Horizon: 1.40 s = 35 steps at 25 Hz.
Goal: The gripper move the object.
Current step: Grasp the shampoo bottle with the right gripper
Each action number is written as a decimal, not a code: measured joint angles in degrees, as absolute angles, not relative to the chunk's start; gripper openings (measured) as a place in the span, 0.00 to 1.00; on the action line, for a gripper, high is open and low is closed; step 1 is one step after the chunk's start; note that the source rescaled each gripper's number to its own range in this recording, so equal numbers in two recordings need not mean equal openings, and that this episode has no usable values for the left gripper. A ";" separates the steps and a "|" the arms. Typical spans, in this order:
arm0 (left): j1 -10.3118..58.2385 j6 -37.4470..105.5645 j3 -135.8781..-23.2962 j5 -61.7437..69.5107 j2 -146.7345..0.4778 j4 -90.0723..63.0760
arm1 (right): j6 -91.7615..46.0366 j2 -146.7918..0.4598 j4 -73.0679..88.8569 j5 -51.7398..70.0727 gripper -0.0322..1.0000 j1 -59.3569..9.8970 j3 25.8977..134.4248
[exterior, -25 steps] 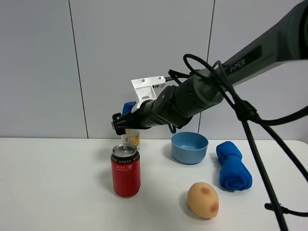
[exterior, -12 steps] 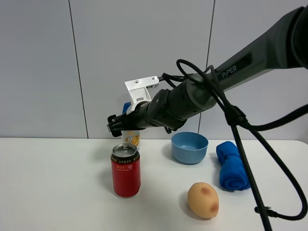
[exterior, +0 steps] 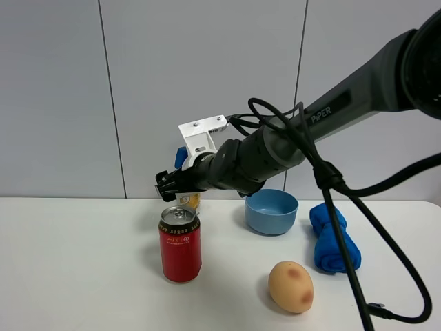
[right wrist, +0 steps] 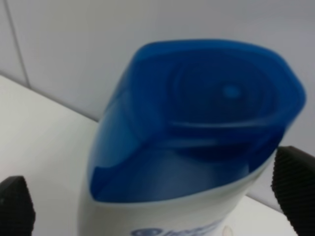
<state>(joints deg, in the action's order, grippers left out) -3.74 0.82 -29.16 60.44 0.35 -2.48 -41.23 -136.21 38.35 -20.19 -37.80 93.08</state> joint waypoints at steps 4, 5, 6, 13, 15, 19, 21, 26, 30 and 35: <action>-3.74 0.82 -29.16 60.44 0.35 -2.48 | -41.09 -137.16 38.24 -21.36 0.99 -37.85 93.08; -3.74 0.82 -29.16 60.44 0.35 -2.48 | -40.86 -137.30 37.98 -21.58 0.99 -37.97 93.08; -3.74 0.82 -29.16 60.44 0.35 -2.48 | -40.61 -137.41 37.47 -21.74 0.99 -38.09 93.08; -3.74 0.82 -29.16 60.44 0.35 -2.43 | -36.65 -137.44 33.98 -23.39 0.99 -38.28 93.13; -3.74 0.82 -29.16 60.44 0.35 -2.43 | -35.06 -137.44 32.81 -23.51 0.99 -38.28 93.13; -3.74 0.82 -29.16 60.44 0.35 -2.43 | -32.33 -137.44 30.59 -24.42 0.99 -38.28 93.17; -3.74 0.82 -29.16 60.44 0.35 -2.43 | -32.13 -137.44 29.65 -25.33 0.99 -38.28 93.17; -3.74 0.82 -29.16 60.44 0.35 -2.43 | -31.86 -137.44 29.51 -25.97 0.85 -38.28 93.17; -3.74 0.82 -29.16 60.44 0.35 -2.43 | -31.74 -137.44 29.51 -25.99 0.74 -38.28 93.17; -3.74 0.82 -29.16 60.44 0.35 -2.43 | -31.74 -137.44 29.51 -26.04 0.52 -38.28 93.17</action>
